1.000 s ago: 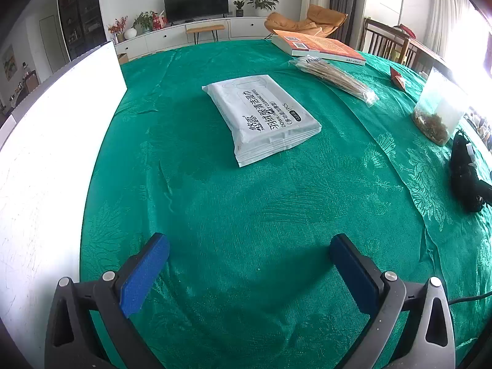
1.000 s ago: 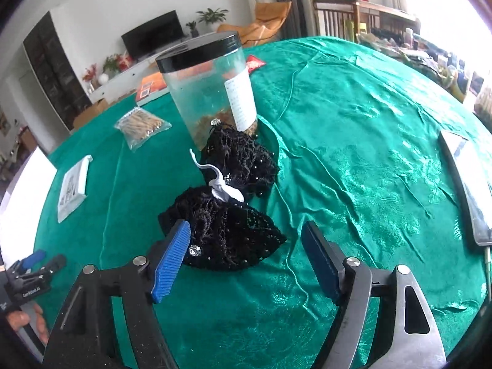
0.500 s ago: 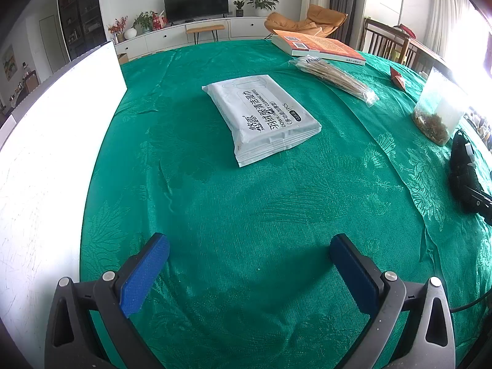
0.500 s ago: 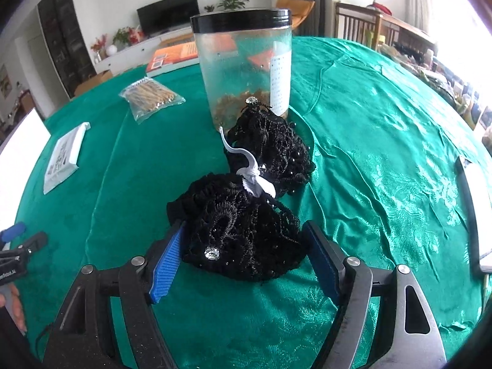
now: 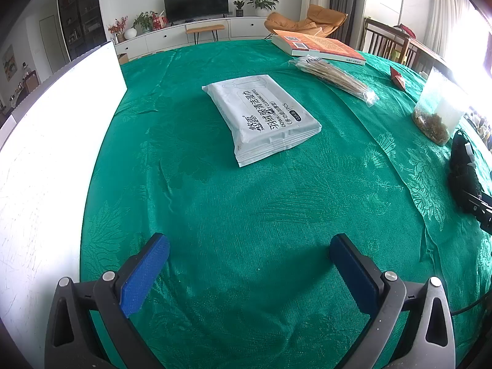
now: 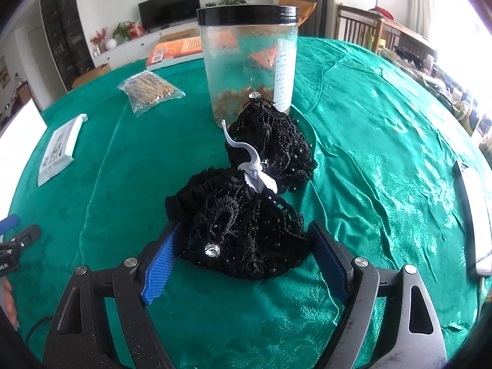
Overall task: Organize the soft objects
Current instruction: 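Lift the mesh bundle with the right tool while the left tool moves over the white wipes package, then grasp the white down-jacket wipes package with the left tool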
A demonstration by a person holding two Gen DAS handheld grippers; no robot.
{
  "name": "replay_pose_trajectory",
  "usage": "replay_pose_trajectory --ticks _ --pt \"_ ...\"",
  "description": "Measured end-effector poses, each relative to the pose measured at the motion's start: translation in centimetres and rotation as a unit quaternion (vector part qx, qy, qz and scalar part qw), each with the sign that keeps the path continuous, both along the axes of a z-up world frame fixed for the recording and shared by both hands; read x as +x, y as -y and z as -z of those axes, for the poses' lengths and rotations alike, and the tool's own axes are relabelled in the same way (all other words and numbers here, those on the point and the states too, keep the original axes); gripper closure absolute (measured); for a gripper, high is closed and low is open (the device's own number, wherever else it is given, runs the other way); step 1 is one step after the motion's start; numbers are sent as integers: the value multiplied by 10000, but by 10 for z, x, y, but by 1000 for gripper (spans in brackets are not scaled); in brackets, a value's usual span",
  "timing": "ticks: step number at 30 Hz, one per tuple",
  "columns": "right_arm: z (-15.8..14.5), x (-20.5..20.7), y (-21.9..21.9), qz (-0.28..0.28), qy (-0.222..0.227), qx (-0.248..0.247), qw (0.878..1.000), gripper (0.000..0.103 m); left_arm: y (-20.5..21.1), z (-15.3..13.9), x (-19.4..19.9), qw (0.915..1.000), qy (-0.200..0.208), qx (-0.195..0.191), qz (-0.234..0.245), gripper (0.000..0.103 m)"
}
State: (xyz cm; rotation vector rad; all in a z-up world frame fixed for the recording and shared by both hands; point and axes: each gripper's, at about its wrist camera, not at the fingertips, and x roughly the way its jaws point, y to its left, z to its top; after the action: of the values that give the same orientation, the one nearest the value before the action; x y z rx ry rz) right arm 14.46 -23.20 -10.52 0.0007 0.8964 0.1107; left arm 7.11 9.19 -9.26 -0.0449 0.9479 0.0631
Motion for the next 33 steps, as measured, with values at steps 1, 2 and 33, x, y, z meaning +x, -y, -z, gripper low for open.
replay_pose_trajectory --ticks 1,2,33 --pt "0 0 -1 -7 -2 -31 10000 18 0 0 0 10000 -1 1 -1 0" --pt "0 0 -2 -14 -4 -70 10000 17 0 0 0 10000 -1 -6 -16 0" --pt "1 0 -3 -39 -5 -128 9999 15 -2 0 154 9941 -1008 -104 -385 0"
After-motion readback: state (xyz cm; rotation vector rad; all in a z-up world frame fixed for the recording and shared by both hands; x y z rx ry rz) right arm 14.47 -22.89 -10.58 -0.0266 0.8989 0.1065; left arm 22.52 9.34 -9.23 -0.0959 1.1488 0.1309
